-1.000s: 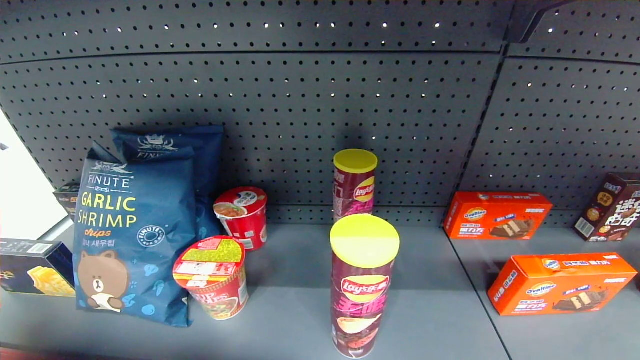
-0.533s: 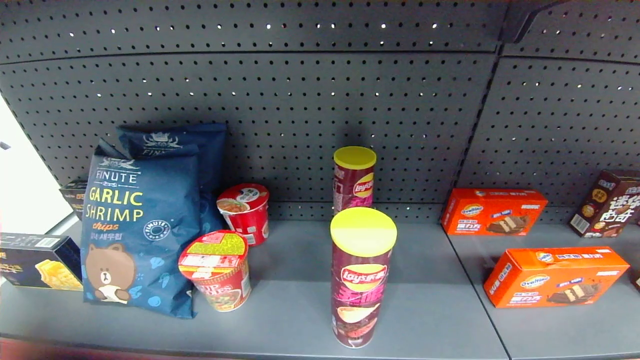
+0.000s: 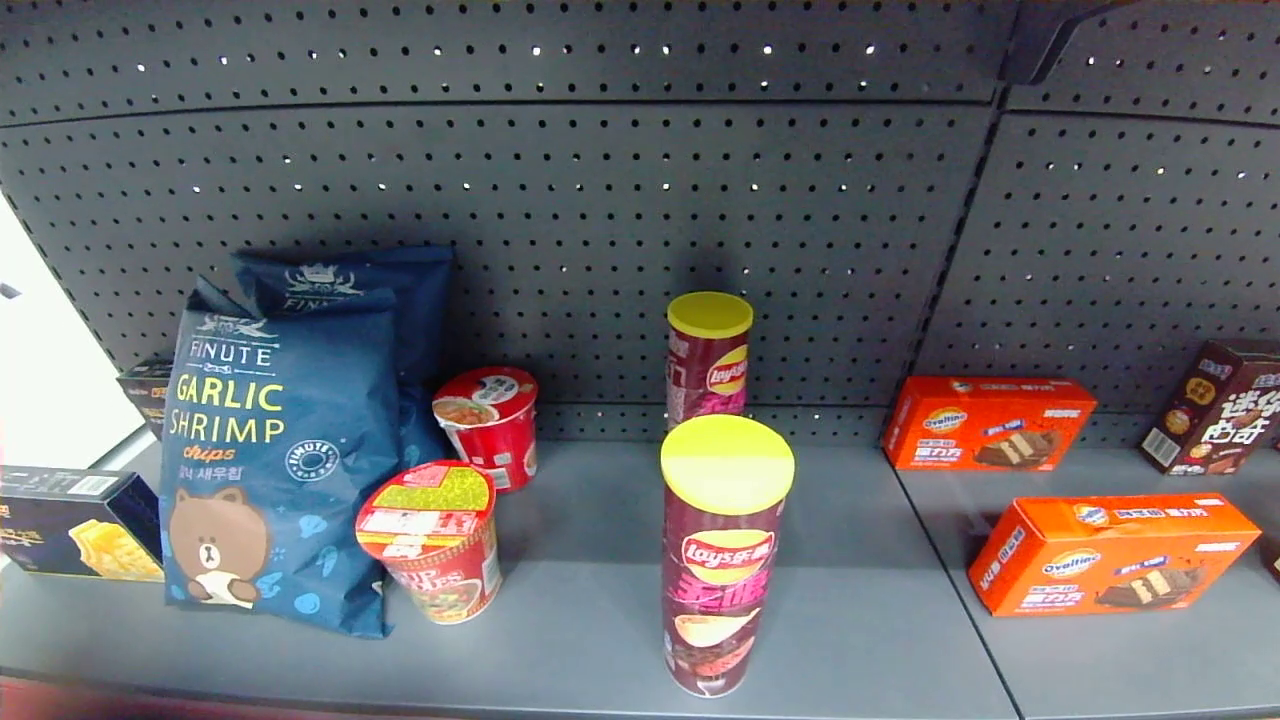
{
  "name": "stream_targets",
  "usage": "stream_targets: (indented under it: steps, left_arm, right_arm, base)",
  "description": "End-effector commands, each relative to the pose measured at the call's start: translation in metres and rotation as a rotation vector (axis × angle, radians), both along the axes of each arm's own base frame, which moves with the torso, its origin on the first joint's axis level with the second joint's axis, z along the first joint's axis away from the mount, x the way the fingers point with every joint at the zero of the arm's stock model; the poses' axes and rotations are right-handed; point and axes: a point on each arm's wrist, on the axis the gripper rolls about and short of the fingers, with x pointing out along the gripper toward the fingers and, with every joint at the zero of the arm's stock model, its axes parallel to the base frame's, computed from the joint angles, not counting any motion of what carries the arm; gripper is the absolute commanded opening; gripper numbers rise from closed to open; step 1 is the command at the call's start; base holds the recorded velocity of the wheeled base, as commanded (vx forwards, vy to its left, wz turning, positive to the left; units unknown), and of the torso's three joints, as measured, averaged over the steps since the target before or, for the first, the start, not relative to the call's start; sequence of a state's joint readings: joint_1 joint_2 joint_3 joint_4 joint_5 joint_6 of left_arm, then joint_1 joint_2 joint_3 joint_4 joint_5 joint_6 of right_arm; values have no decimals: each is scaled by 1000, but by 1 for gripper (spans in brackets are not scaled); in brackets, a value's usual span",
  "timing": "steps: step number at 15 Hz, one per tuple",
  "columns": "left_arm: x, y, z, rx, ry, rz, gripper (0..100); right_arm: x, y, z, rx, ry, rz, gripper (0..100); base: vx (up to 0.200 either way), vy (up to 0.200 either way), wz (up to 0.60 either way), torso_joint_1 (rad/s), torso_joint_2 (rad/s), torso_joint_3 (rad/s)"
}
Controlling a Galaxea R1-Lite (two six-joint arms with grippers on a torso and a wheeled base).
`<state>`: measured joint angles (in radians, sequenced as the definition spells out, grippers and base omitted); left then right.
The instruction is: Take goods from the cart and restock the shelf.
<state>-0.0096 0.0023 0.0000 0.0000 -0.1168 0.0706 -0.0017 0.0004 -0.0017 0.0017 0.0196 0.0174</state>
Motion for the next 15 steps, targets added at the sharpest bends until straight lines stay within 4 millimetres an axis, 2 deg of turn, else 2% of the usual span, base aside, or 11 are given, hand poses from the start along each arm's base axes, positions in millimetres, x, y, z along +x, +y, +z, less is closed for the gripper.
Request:
stream_targets:
  steps: [1,15]
  left_arm:
    - [0,0,0,0,-1,1,100]
    - [0,0,0,-2,-1,-1,100]
  right_arm:
    - [0,0,0,-1,0,1,100]
    - [0,0,0,-1,-2,5,100]
  base:
    - [0,0,0,0,0,0]
    - [0,0,0,0,0,0]
